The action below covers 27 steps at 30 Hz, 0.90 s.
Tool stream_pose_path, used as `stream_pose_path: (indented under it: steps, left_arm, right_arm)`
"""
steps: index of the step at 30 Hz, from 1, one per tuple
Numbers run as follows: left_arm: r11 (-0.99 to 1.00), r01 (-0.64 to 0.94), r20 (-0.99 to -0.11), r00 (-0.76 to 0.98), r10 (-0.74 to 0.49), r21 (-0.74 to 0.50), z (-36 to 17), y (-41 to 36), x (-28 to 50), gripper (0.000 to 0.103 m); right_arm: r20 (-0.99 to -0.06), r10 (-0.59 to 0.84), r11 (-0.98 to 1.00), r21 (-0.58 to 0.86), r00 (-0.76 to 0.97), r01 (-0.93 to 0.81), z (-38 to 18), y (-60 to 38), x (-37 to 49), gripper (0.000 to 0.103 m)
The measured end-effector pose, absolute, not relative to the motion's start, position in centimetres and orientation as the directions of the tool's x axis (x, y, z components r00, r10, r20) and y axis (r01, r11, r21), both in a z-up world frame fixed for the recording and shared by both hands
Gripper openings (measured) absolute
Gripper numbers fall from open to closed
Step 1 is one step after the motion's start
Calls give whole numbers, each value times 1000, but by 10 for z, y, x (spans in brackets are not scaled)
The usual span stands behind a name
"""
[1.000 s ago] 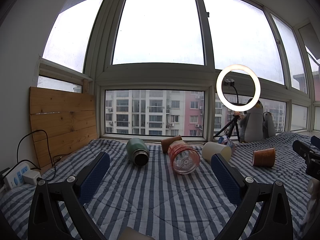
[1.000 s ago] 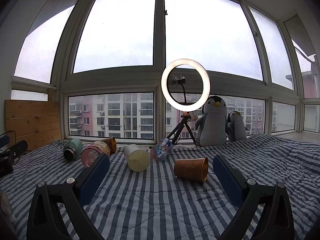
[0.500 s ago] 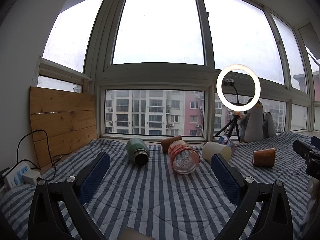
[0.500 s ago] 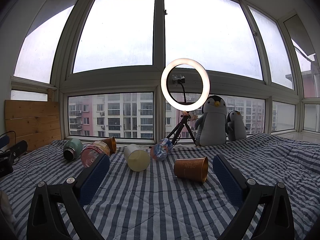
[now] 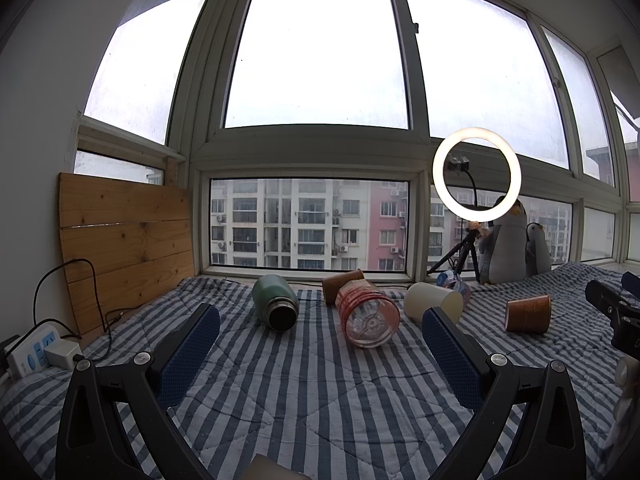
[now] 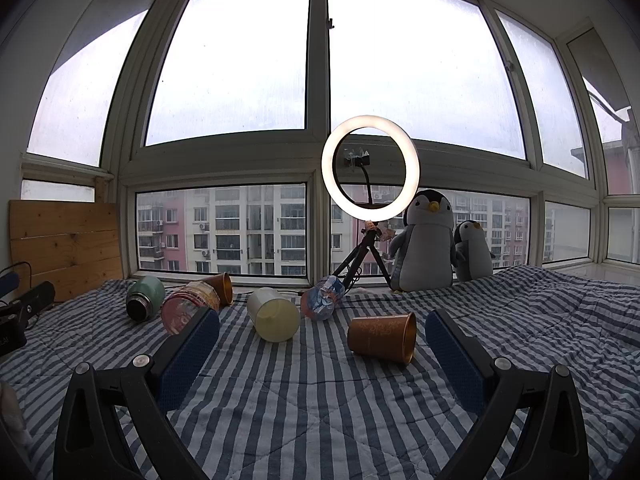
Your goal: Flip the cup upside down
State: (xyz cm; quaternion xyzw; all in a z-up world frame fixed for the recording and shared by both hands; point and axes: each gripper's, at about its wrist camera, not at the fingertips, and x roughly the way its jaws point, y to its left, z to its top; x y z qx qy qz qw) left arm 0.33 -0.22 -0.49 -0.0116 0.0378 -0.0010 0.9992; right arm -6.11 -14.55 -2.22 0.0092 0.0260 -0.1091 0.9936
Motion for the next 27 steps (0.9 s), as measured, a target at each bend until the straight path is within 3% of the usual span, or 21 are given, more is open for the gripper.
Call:
stream_pose_path:
  steps: [15,27]
  left_arm:
    - [1000,5,-113,994,-7,-15,-9,-4,12,103]
    - [997,58,-268,963,-42,53,-9,-20,41,103]
  right_arm:
    - [-84,-214,976,25,973,217,-25,-147,-57,102]
    - [-212,-140,977,129,967,169,-19,-182,-46,102]
